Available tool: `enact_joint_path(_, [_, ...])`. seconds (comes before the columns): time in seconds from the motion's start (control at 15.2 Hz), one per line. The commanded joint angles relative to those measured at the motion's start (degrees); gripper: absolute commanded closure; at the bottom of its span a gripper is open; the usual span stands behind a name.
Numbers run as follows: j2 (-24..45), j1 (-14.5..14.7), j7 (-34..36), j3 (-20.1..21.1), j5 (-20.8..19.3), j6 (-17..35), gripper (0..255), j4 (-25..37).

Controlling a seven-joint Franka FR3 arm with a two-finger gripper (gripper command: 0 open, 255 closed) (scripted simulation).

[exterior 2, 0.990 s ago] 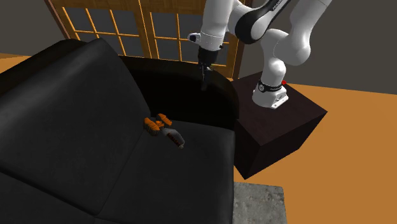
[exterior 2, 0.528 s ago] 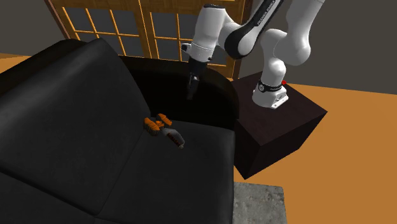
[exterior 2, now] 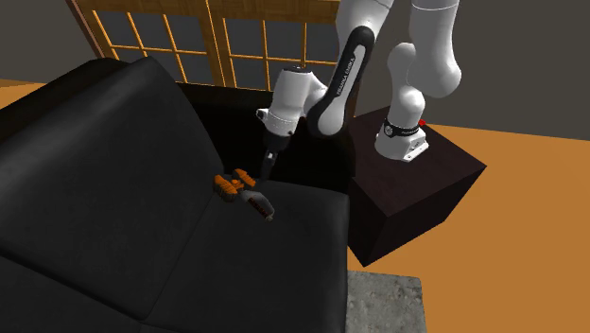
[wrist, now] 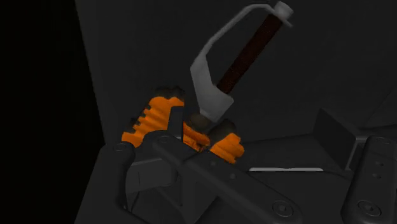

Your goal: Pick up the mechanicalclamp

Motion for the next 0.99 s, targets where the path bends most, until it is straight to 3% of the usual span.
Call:
enact_joint_path(0.0, [6.05,-3.23,-2.35,3.63,4.63,3.82,0,2.71])
enact_joint_path(0.33, [19.14,-8.33,-1.13,8.86,6.35,11.08,0,11.72])
enact_joint_path(0.92, [26.06,-10.86,-1.74,11.24,4.84,15.61,0,14.14])
